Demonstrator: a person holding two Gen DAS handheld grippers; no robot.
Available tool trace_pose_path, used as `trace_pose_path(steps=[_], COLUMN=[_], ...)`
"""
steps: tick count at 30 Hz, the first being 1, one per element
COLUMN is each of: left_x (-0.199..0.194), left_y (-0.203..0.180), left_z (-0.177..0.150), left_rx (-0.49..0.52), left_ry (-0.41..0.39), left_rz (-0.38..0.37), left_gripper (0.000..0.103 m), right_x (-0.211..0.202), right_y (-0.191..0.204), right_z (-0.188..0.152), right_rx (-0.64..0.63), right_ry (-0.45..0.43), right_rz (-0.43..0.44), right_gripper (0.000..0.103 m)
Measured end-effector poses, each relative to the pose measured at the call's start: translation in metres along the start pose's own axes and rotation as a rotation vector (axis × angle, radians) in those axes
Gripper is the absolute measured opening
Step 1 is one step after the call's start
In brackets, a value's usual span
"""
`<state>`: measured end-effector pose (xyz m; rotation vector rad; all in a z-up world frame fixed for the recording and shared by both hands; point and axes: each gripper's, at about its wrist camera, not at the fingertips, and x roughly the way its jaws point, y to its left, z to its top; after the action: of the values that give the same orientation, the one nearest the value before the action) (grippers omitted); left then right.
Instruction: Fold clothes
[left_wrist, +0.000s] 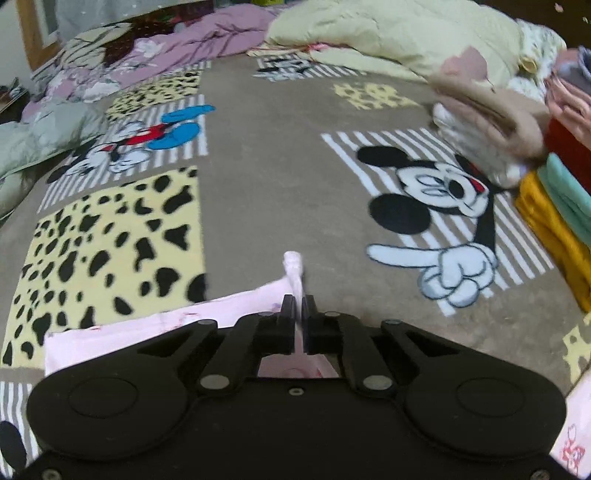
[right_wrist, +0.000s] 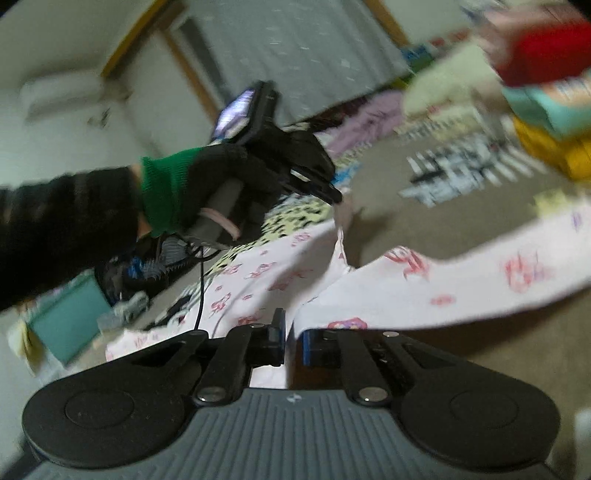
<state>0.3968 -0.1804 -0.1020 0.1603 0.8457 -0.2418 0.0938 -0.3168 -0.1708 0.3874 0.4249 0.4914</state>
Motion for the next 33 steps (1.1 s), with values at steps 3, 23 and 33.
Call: trace_pose_path(steps=[3,23,33], left_x=[-0.004,-0.002,0.006], left_y=[0.018,0.096,0.105], left_z=[-0.004,-0.032,-0.05], left_rx=[-0.037,-0.118,-0.174], left_ry=[-0.018,-0.089,-0.025], left_rz=[-0.016,-0.095,-0.161], left_gripper=[0.003,0.002,0.012], right_x=[0.007,0.046,0.057], right_y=[0.022,0.084,0.088], right_z=[-0.002,-0.024,-0.03], right_rx=[-0.14,-0.469,-0.51], right_ry=[0.014,0.126,0.183], right_rz=[0.011,0.054,0.068], right_gripper=[0.01,0.01,0.011])
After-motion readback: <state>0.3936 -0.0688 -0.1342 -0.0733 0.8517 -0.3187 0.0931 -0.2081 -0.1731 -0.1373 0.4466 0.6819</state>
